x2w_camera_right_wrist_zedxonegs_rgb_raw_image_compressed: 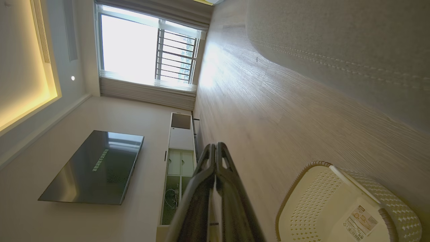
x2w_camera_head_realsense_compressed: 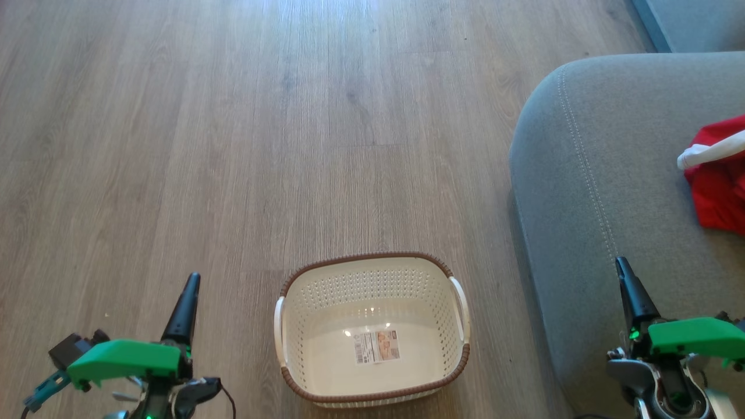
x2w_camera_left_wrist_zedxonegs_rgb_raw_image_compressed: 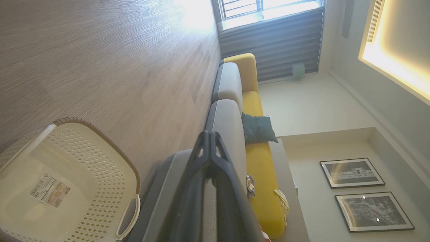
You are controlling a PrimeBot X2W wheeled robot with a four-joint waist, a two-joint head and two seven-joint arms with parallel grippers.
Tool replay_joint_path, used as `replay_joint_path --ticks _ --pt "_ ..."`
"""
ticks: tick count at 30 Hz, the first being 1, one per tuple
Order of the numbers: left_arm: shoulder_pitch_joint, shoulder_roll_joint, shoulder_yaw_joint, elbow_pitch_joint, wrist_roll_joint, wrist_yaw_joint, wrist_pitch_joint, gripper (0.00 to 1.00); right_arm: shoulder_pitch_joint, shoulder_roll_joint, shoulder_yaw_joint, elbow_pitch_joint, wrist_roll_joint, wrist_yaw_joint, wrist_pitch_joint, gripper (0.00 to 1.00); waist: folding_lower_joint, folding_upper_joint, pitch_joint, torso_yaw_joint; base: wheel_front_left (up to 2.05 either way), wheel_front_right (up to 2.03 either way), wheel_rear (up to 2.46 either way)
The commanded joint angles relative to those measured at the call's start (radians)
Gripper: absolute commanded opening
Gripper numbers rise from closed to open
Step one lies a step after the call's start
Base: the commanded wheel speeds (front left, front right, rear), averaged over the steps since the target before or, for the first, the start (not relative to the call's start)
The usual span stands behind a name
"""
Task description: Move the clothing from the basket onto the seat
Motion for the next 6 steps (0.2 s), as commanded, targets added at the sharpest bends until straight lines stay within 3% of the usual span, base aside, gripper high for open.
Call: replay_joint_path --ticks 1,6 --pt "-0.056 0.013 0.041 -0.032 -0.035 -0.014 0.009 0.0 -0.058 0.002 0.013 -0.035 0.034 0.007 0.012 0.0 0.0 0.0 -0.001 0.0 0.0 0.0 0.0" --pt "-0.058 0.013 0.052 -0.032 -0.078 -0.024 0.021 0.0 -0.06 0.005 0.01 -0.035 0.075 0.007 0.024 0.0 0.0 0.0 -0.003 -0.001 0.0 0.0 0.0"
